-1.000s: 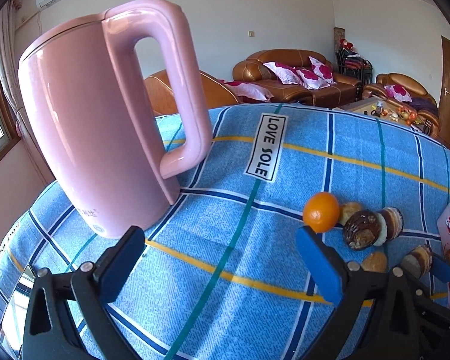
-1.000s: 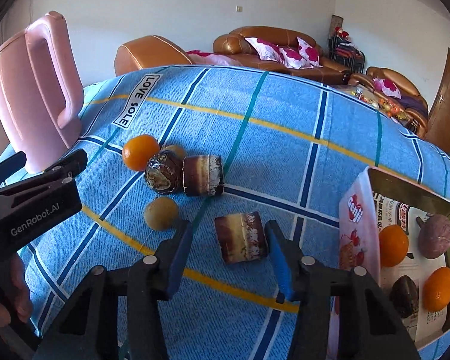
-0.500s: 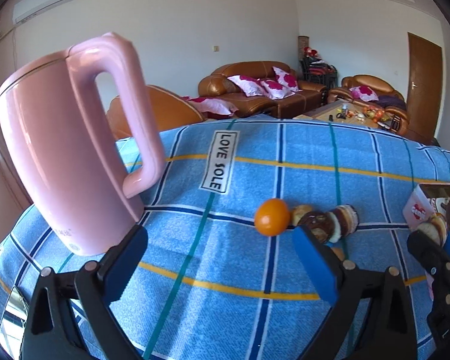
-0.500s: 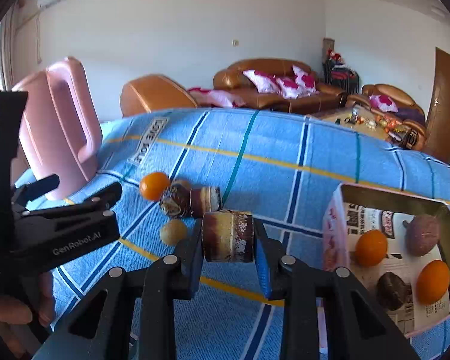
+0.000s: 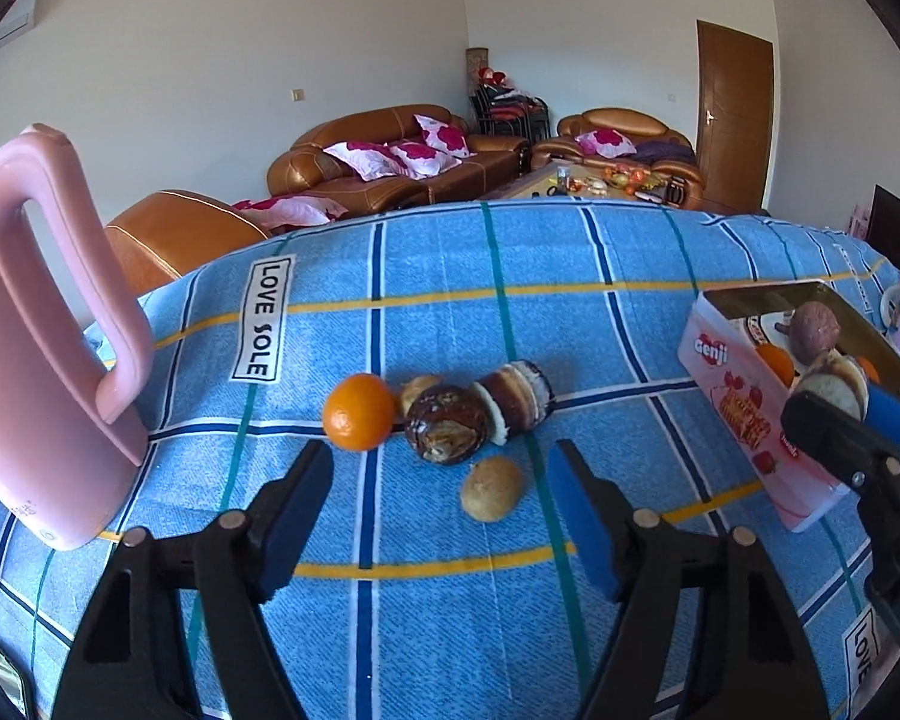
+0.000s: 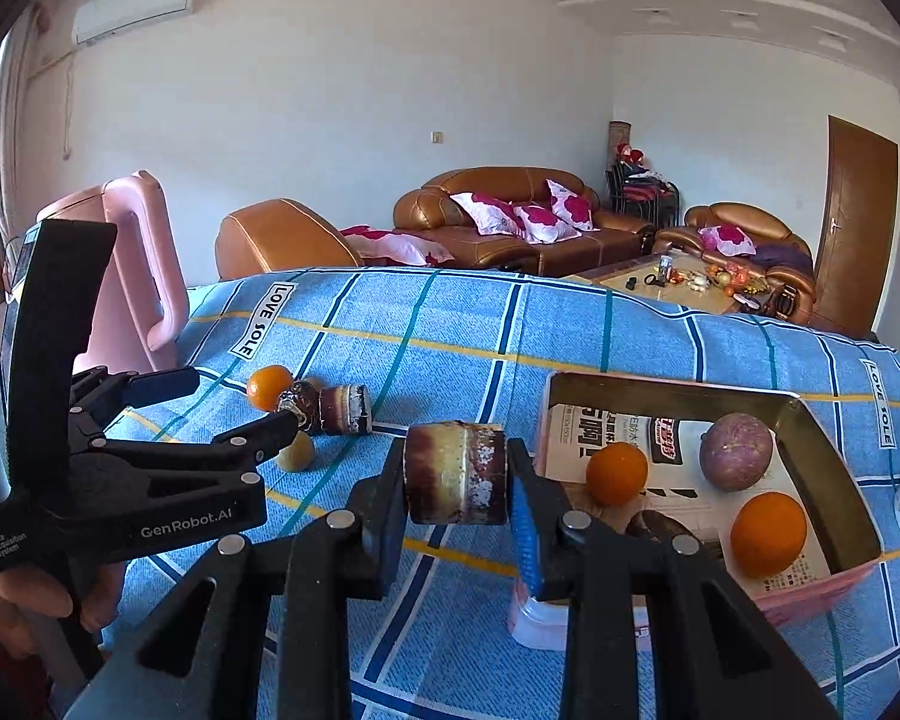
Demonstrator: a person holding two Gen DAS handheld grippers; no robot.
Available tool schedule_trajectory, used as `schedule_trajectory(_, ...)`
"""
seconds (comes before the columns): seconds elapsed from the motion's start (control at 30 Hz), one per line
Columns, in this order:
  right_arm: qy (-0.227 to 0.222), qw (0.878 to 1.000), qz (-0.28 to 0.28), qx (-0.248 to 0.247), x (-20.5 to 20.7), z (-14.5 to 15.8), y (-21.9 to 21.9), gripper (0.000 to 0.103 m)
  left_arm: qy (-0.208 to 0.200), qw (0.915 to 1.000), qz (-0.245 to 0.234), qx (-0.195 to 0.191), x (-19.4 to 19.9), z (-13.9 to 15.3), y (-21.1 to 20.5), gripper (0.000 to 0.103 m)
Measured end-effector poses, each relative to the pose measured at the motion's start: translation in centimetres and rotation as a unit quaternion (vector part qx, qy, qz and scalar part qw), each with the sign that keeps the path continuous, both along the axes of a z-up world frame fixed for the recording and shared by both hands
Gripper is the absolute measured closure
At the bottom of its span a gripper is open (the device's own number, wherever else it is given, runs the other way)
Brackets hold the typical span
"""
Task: Organize fruits
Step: 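Grasp the small tan round fruit with the left gripper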
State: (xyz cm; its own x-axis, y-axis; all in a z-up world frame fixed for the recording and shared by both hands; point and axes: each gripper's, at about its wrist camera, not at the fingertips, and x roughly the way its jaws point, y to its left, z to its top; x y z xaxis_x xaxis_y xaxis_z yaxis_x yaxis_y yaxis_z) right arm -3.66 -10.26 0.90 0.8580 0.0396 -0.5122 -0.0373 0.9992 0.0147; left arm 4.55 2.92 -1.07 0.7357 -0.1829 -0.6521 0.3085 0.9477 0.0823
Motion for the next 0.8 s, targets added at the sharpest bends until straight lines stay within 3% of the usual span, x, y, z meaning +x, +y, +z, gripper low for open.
schedule_trajectory(0.1,0.004,1.0,0.0,0.001,0.0,-0.1,-0.1,0.071,0.038,0.9991,-0.012,0.01,0.9,-1.1,-0.7,0.044)
schedule_trajectory(0.17,0.005,1.0,0.0,0.002,0.1,-0.2,0.0,0.071,0.061,0.998,-0.009,0.015,1.6,-1.6,-1.0,0.046)
schedule_trajectory(0.23,0.006,1.0,0.001,0.001,0.2,-0.2,0.0,0.071,0.076,0.9971,-0.004,-0.002,2.1,-1.9,-0.9,0.049)
schedule_trajectory(0.33,0.007,1.0,0.001,0.001,0.3,-0.2,0.0,0.071,0.104,0.9945,0.002,-0.013,3.0,-2.5,-1.0,0.063)
schedule_trajectory(0.47,0.01,1.0,0.0,0.004,0.4,-0.4,-0.1,0.071,0.097,0.9953,0.001,0.004,2.8,-2.3,-1.8,0.063)
schedule_trajectory(0.6,0.012,1.0,0.0,0.007,0.5,-0.4,-0.2,0.071,0.094,0.9956,-0.002,0.005,2.5,-2.0,-2.1,0.076)
schedule_trajectory(0.67,0.005,1.0,-0.002,0.011,0.3,-0.3,-0.3,0.071,0.087,0.9962,0.007,0.004,2.3,-1.7,-1.9,0.076)
schedule_trajectory(0.8,-0.015,1.0,-0.007,0.011,-0.1,0.0,-0.5,0.071,0.037,0.9989,0.028,-0.009,1.0,-0.3,-1.0,0.076)
